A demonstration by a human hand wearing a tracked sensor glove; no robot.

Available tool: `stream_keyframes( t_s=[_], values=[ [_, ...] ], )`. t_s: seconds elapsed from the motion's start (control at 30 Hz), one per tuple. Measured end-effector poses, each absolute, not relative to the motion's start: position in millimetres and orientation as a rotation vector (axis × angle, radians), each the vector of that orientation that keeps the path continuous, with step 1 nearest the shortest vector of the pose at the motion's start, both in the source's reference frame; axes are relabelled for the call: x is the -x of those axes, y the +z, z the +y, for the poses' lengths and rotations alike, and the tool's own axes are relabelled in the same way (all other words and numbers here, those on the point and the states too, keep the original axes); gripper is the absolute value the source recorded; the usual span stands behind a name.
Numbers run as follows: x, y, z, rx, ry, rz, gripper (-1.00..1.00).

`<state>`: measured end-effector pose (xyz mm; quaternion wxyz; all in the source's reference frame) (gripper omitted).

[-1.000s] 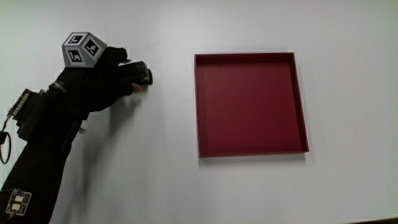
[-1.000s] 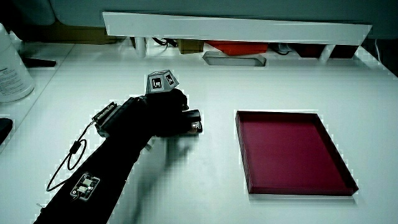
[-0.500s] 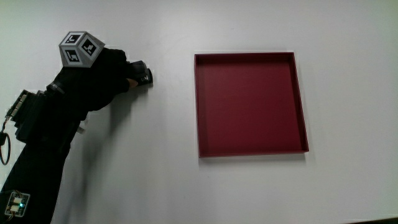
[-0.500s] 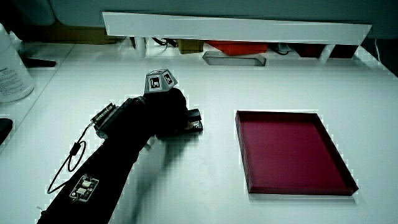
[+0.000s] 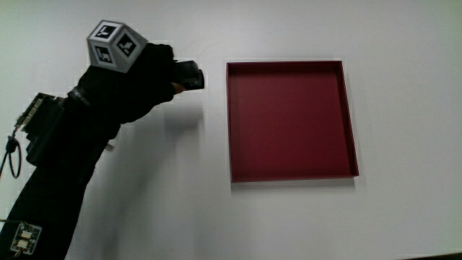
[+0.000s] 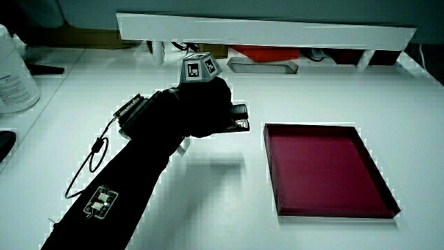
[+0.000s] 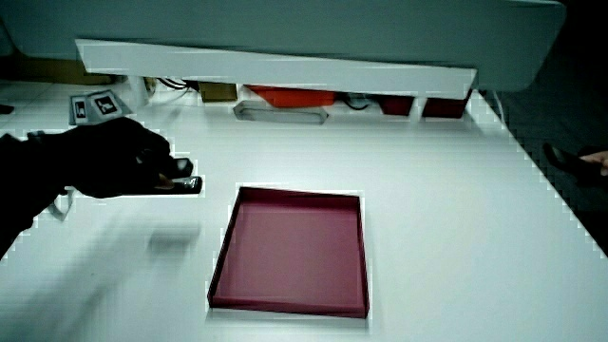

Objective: Pick stapper from desk

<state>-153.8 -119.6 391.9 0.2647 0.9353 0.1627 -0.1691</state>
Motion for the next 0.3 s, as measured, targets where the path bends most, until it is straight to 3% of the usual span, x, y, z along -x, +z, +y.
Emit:
stream_keyframes(
  t_s=[0.07, 0.3],
  values=[
    [148.0, 408.0, -123.3, -2.506, -0.604, 0.523, 1.0],
    [103.3, 392.9, -117.5, -2.483, -0.593, 0.661, 1.0]
  ],
)
